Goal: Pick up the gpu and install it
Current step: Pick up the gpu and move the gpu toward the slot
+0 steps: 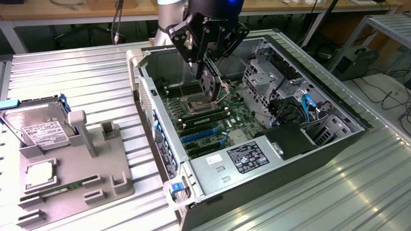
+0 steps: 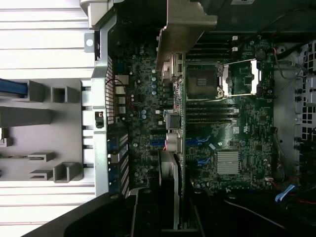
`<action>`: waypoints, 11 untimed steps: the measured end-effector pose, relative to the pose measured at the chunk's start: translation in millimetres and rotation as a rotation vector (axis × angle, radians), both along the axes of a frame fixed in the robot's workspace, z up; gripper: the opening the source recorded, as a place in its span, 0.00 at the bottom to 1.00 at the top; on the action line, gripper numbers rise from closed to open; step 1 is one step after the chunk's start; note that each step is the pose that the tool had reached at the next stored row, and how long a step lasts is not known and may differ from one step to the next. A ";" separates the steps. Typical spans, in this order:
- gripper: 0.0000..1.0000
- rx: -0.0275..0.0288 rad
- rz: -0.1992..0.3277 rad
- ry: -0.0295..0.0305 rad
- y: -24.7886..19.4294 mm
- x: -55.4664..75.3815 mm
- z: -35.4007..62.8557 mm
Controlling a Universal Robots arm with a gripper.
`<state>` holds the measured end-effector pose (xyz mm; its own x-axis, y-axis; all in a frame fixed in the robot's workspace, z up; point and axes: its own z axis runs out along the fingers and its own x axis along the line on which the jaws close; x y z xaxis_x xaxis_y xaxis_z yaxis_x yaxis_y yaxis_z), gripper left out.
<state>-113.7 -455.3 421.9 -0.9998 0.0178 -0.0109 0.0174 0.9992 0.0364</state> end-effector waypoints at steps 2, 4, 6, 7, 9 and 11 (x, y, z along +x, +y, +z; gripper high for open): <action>0.27 0.0000 0.000 0.0000 0.0 2.2 -0.1; 0.27 0.0000 0.000 0.0000 0.0 5.1 -0.2; 0.27 0.0000 0.000 0.0000 0.0 7.9 -0.4; 0.27 0.0000 0.000 0.0001 0.0 9.0 -0.4; 0.27 0.0001 0.000 0.0000 0.0 12.4 -0.7; 0.27 0.0000 0.000 0.0000 0.0 16.1 -0.9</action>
<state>-97.7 -455.3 421.0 -0.9998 0.0179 -0.0109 0.0175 0.9992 0.0364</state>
